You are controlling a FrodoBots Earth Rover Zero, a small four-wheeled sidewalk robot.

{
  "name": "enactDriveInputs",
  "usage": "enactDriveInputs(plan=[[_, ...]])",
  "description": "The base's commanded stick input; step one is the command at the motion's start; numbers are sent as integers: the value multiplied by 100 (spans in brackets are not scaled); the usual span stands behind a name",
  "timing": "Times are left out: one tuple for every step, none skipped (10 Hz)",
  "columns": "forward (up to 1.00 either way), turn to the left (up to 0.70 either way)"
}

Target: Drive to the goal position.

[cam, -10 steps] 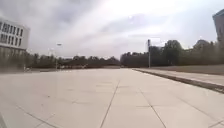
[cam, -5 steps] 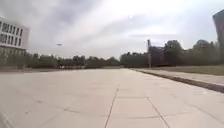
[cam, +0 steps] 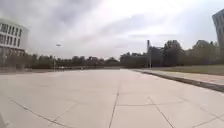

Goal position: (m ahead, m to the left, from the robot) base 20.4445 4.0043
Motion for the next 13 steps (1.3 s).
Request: enactDriveInputs(plan=[[70, 0], [70, 0], [70, 0], [70, 0], [70, 0], [70, 0], [70, 0], [70, 0], [70, 0], [70, 0], [70, 0], [70, 0], [70, 0]])
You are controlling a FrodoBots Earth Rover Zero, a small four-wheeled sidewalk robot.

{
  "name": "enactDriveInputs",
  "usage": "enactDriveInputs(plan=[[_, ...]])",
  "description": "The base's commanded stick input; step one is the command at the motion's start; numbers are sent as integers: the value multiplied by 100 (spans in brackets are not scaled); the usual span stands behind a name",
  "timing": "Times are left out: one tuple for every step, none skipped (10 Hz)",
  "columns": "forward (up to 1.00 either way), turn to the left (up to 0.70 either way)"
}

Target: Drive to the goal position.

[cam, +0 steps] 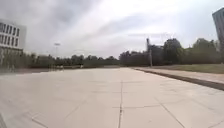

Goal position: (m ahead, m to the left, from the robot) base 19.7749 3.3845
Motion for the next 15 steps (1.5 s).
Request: enactDriveInputs(plan=[[70, 0], [70, 0], [70, 0], [70, 0], [70, 0], [70, 0], [70, 0], [70, 0], [70, 0], [70, 0], [70, 0], [70, 0], [70, 0], [70, 0], [70, 0]])
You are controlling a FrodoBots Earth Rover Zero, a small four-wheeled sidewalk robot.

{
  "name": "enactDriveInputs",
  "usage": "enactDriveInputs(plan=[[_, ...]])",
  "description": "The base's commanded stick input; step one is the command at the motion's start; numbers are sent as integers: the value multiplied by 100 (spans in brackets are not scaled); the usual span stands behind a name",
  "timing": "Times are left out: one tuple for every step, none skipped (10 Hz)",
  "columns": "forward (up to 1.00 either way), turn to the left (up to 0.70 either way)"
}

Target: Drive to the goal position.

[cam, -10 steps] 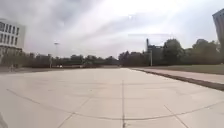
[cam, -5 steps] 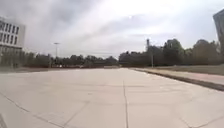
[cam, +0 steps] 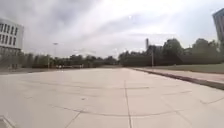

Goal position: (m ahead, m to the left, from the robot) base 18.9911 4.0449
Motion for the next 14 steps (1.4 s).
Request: enactDriveInputs(plan=[[70, 0], [70, 0], [70, 0], [70, 0], [70, 0], [70, 0], [70, 0], [70, 0], [70, 0], [70, 0], [70, 0], [70, 0], [70, 0], [70, 0]])
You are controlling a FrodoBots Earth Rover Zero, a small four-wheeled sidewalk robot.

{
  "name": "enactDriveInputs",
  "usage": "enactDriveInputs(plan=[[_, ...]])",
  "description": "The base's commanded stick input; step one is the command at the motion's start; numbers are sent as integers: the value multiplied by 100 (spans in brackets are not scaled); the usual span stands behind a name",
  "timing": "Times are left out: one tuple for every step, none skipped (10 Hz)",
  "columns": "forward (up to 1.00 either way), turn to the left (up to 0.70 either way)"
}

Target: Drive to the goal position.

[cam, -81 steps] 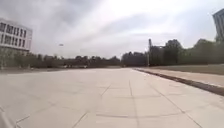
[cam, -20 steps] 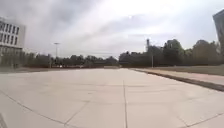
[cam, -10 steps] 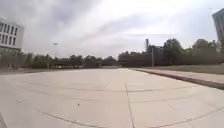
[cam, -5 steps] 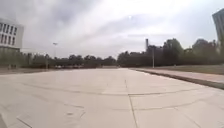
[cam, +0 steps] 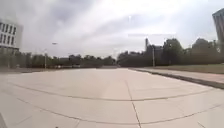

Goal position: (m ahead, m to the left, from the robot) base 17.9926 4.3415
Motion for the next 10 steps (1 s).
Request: enactDriveInputs(plan=[[70, 0], [70, 0], [70, 0], [70, 0], [70, 0], [70, 0], [70, 0], [70, 0], [70, 0], [70, 0]])
